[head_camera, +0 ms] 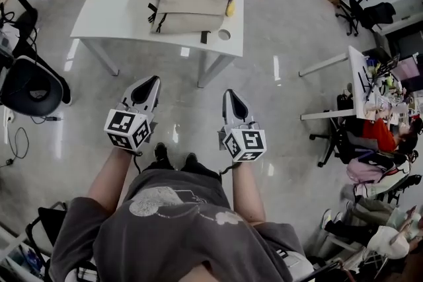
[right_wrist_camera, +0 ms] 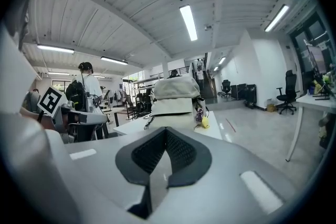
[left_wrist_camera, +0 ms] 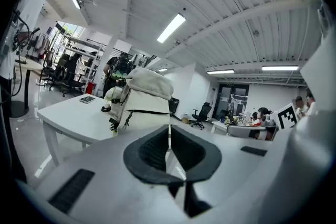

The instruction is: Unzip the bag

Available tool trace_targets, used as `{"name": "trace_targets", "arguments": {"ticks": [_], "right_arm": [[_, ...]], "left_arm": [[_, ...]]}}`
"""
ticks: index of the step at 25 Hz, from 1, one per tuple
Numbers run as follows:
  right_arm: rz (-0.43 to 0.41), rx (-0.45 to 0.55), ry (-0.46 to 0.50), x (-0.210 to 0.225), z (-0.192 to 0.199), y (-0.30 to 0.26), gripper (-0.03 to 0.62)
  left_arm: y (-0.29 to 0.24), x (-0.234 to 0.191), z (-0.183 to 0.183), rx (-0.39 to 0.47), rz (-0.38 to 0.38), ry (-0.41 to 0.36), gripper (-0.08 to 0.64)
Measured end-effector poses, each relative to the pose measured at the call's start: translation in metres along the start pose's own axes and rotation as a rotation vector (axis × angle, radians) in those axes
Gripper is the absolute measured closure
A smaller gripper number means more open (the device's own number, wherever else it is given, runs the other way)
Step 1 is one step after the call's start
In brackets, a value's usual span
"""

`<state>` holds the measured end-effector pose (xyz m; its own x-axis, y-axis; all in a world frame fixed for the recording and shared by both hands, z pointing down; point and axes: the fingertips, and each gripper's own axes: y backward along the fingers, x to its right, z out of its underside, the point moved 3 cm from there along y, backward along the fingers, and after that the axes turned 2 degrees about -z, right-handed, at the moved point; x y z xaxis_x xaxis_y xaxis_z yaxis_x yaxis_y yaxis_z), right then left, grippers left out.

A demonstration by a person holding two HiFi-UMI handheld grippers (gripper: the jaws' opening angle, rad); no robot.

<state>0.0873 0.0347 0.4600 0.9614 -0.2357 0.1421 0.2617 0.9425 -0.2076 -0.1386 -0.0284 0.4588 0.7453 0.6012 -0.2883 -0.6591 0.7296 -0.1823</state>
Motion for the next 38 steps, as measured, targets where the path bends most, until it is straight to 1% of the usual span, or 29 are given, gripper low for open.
{"name": "trace_targets", "arguments": {"ticks": [6, 10, 14, 21, 32, 38], "right_arm": [[-0.052, 0.023, -0.016, -0.008, -0.001, 0.021, 0.594], [-0.079, 0.003, -0.017, -0.01, 0.006, 0.053, 0.594], [-0.111, 0.004, -0.002, -0.009, 0.007, 0.082, 0.594], [-0.141, 0.011, 0.011, -0.003, 0.002, 0.124, 0.594], [-0.19, -0.015, 0.032, 0.003, 0.011, 0.159, 0.594], [-0.193, -0.025, 0.052, 0.007, 0.013, 0.172, 0.594]], "left_arm": [[0.013, 0.028, 0.004, -0.006, -0.008, -0.019, 0.543], [0.028, 0.061, 0.013, -0.008, -0.021, -0.021, 0.546], [0.04, 0.095, 0.02, -0.005, -0.034, -0.026, 0.552], [0.066, 0.144, 0.019, 0.018, -0.044, -0.059, 0.554], [0.089, 0.176, 0.03, 0.012, -0.093, -0.074, 0.554], [0.095, 0.186, 0.033, 0.021, -0.116, -0.071, 0.554]]}}
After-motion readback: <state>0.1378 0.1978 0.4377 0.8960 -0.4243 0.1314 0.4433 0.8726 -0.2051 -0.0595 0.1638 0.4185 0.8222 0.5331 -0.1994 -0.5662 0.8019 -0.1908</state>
